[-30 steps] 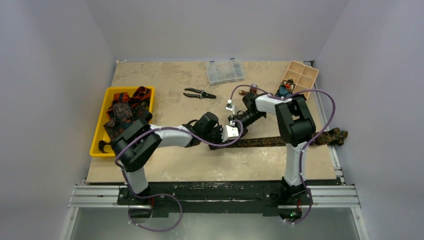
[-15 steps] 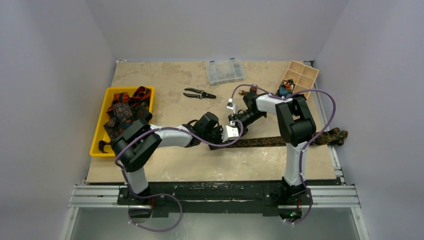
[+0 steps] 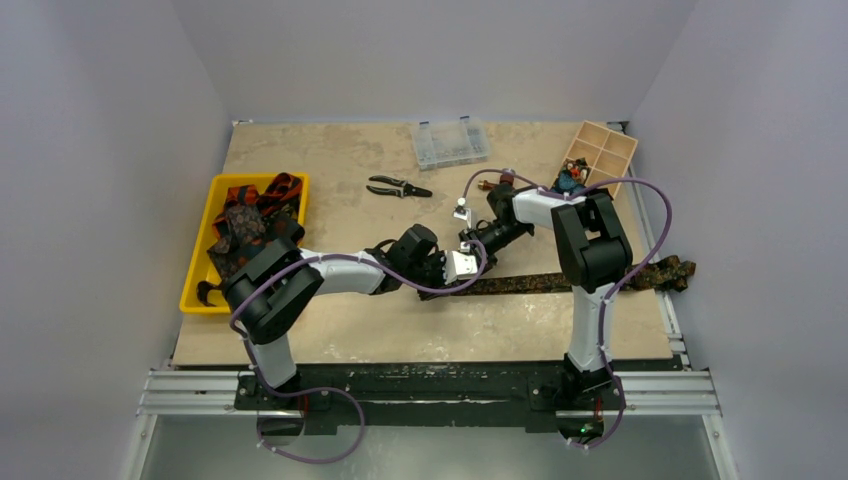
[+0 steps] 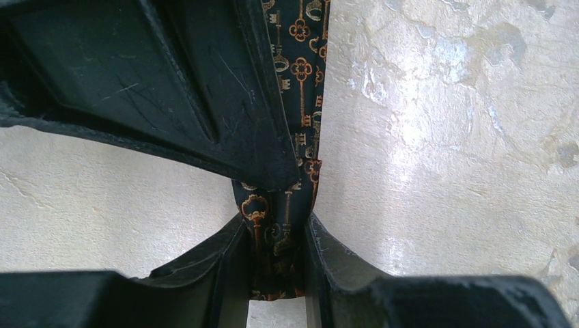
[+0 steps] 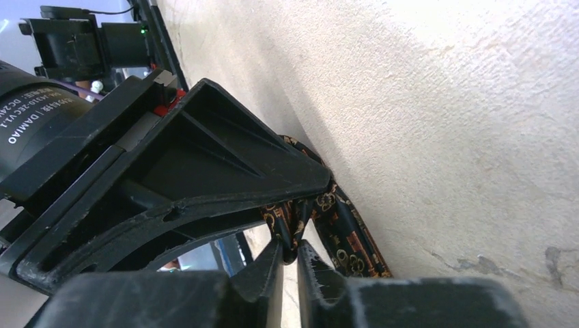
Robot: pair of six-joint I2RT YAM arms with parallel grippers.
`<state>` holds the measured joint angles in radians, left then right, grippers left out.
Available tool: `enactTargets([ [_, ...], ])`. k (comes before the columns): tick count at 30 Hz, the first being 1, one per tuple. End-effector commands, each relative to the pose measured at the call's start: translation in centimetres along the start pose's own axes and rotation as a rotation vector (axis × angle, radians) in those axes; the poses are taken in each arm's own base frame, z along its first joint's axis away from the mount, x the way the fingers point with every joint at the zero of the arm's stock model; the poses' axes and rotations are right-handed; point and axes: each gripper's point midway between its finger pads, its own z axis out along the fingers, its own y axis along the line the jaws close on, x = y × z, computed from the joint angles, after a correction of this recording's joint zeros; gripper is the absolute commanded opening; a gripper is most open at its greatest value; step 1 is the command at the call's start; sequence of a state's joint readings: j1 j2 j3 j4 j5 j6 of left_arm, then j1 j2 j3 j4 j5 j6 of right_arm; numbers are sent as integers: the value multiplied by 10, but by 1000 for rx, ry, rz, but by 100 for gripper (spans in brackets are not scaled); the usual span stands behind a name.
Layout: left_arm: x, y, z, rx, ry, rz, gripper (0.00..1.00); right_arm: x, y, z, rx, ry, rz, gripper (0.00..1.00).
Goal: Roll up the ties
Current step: Roll the tie at the center of the board.
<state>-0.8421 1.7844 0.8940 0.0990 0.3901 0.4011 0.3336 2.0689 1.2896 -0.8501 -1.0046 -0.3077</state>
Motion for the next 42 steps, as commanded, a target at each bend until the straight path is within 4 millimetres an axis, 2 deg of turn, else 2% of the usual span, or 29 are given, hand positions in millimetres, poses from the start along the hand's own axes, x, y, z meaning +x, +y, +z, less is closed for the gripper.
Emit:
enactTargets([
  [1,9,-12,5,48,30,-35,28,4,-5,0,10,10,-16,5],
  [2,8,-13,5,54,25,-38,29,6,-8,1,18,14,-14,0],
  [3,6,-15,4,62,12,-41,32,6,-10,1,28,15,-19,0],
  [6,-1,-19,-2,85,-57,-41,52,12,-20,2,69,24,-20,0],
  [7,-8,-19,-7,87,-101,-38,55,13,-23,2,78,28,-20,0],
  [12,-21,-9,-24,57,-214,-34,61,21,-36,3,132,49,-3,0],
  [19,-9,-12,-21,75,-200,15,61,23,-46,6,162,56,16,0],
  [22,-11,-13,-21,80,-212,49,56,23,-48,6,164,58,20,0],
  [28,-40,-10,-25,67,-278,68,38,23,-50,7,164,63,29,0],
  [32,-65,-9,-24,66,-321,51,36,21,-51,7,163,61,30,0],
  [35,-72,-8,-16,67,-314,27,35,20,-50,7,161,60,30,0],
  [38,-68,-5,-3,65,-282,-7,35,20,-49,8,155,57,33,0],
  [42,-51,-2,10,57,-217,-38,35,17,-46,7,148,50,30,0],
])
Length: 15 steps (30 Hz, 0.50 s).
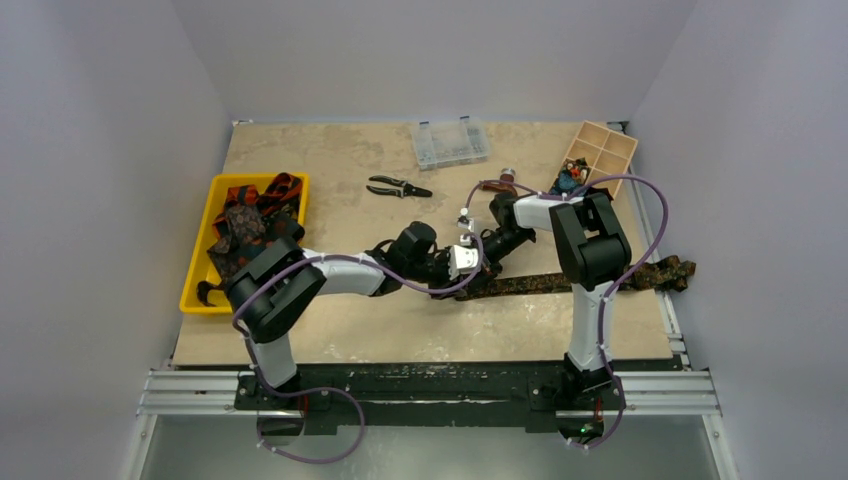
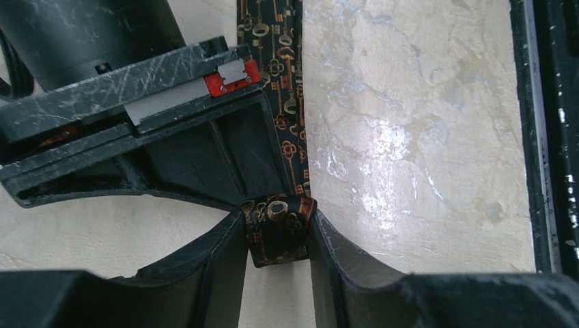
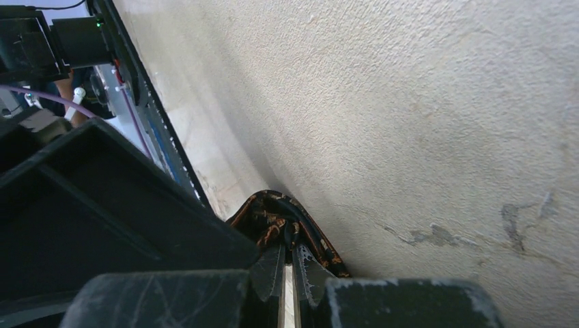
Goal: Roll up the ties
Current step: Roll the tie at the center of the board.
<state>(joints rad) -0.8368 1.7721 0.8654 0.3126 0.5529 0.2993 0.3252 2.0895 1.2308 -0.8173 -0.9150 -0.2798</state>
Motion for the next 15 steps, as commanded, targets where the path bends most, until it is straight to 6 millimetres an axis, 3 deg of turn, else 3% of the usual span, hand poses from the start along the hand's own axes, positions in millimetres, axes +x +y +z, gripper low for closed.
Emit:
enactTargets([
  [1,5,8,10,-24,23,-25,35,-7,-19,2,68,-2,-41,0],
  [7,35,11,11,-59,135,-41,35,-11,-9,-1,36,-21,-44,0],
  [15,56,10,3,-64,224,-12,33,-14,5,-24,12,-48,-49,20],
])
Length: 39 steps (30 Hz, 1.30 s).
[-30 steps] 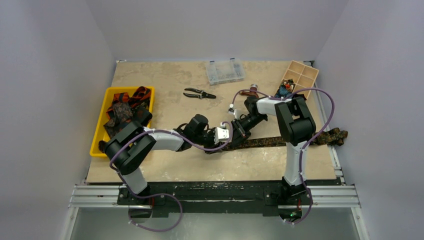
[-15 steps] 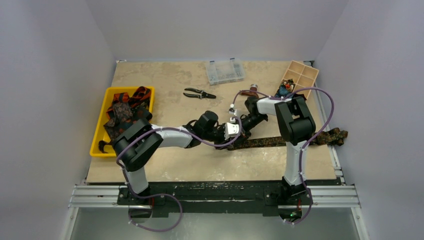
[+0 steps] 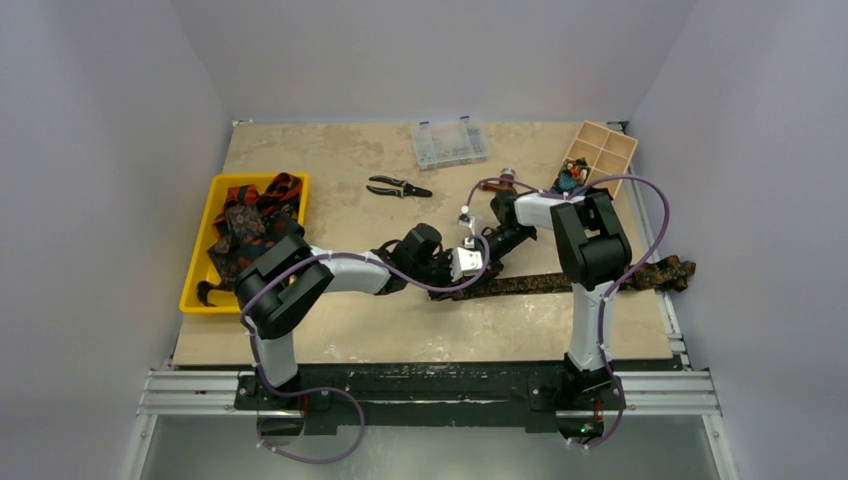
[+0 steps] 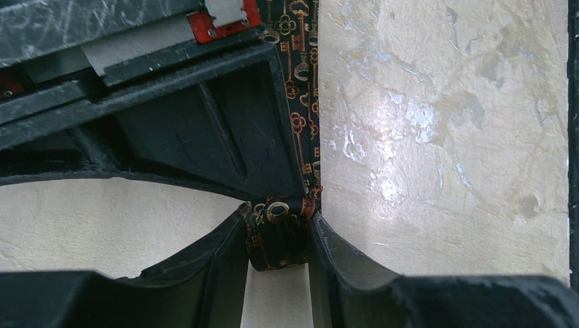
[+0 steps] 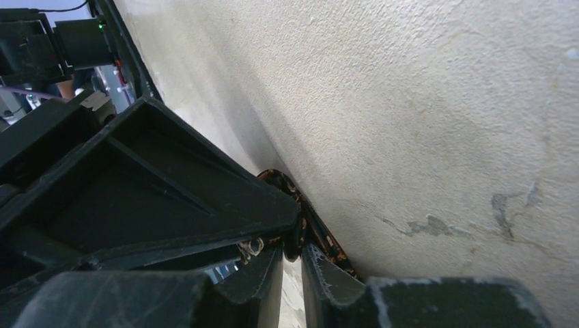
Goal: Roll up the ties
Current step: Roll the tie at the center of the board.
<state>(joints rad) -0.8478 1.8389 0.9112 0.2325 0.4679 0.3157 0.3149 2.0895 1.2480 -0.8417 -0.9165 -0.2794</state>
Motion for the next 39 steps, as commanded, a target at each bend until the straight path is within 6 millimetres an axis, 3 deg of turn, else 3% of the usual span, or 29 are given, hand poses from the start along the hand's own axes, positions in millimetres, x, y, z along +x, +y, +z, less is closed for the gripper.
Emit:
enactTargets([
  [1,31,3,-4,-24,113,22,33,-11,5,-24,6,-51,-59,22],
  [7,33,3,-2,-18,131,22,33,-13,21,-33,-59,-83,-63,41],
  [13,34,2,0,-14,152,9,33,-16,29,-23,-108,-70,-70,44],
  [21,37,3,1,-14,174,14,33,-21,23,-14,-104,-59,-65,29],
  [25,36,3,1,-13,172,17,37,-14,13,-9,-79,-38,-52,4],
  [26,34,3,1,-13,164,14,44,-11,10,-8,-69,-31,-47,0],
  [29,27,-4,-2,30,100,4,58,-2,-2,-9,-34,-19,-37,0],
  [35,0,-6,-11,27,-64,17,65,6,-22,-17,40,-11,-47,0],
  [39,-3,-11,-9,59,-95,28,68,6,-26,-18,63,-13,-59,0],
])
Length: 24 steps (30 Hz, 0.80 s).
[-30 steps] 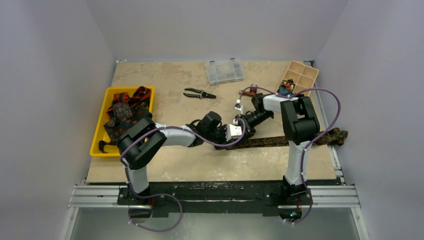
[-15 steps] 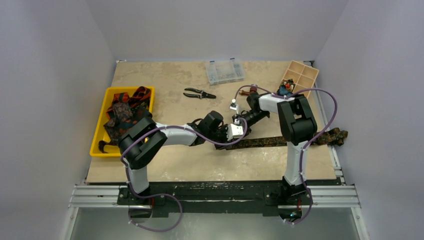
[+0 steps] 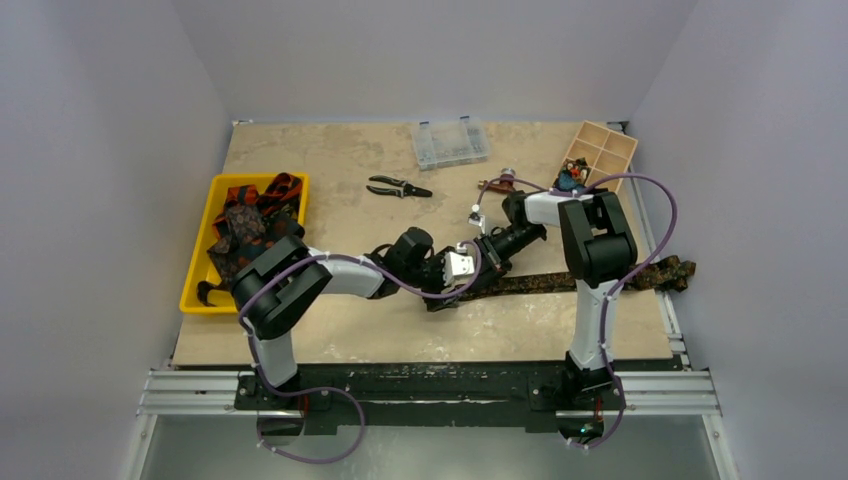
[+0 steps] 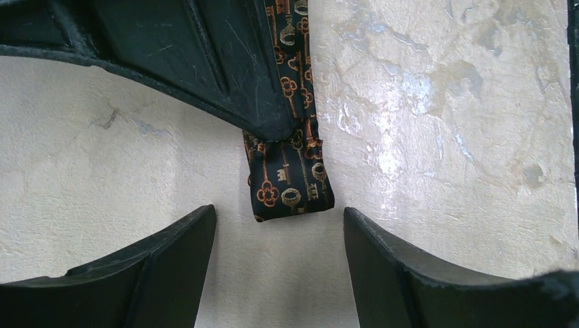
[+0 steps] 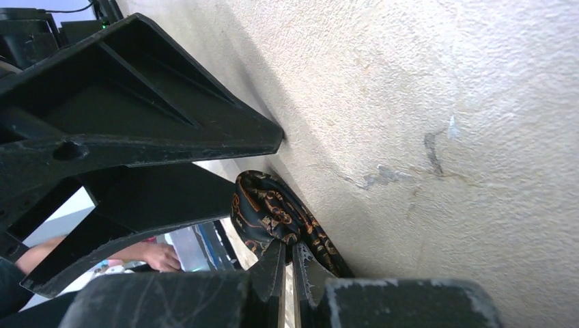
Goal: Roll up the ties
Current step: Roll the tie at the center of the board.
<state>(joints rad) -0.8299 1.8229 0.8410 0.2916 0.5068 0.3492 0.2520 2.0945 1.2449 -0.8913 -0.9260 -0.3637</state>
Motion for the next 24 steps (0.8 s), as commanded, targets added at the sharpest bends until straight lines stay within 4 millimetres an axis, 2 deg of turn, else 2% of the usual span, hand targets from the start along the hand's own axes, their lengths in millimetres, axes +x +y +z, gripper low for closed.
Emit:
enactTargets([
  [1,-16,-7,-1,41,-79,0,69,1,-16,-3,81,5,-61,0],
  [7,-18,-9,13,48,-81,-44,72,0,-17,-2,82,-3,-58,0],
  [11,-14,5,22,-29,-34,-60,67,-4,-11,-1,55,-24,-63,0],
  [15,-3,21,21,-103,55,-38,53,-9,1,-2,-4,-43,-77,0],
  [20,11,17,10,-89,116,38,39,-19,19,-10,-45,-65,-93,0],
  [24,15,10,3,-66,127,60,28,-13,11,-13,21,-36,-77,0],
])
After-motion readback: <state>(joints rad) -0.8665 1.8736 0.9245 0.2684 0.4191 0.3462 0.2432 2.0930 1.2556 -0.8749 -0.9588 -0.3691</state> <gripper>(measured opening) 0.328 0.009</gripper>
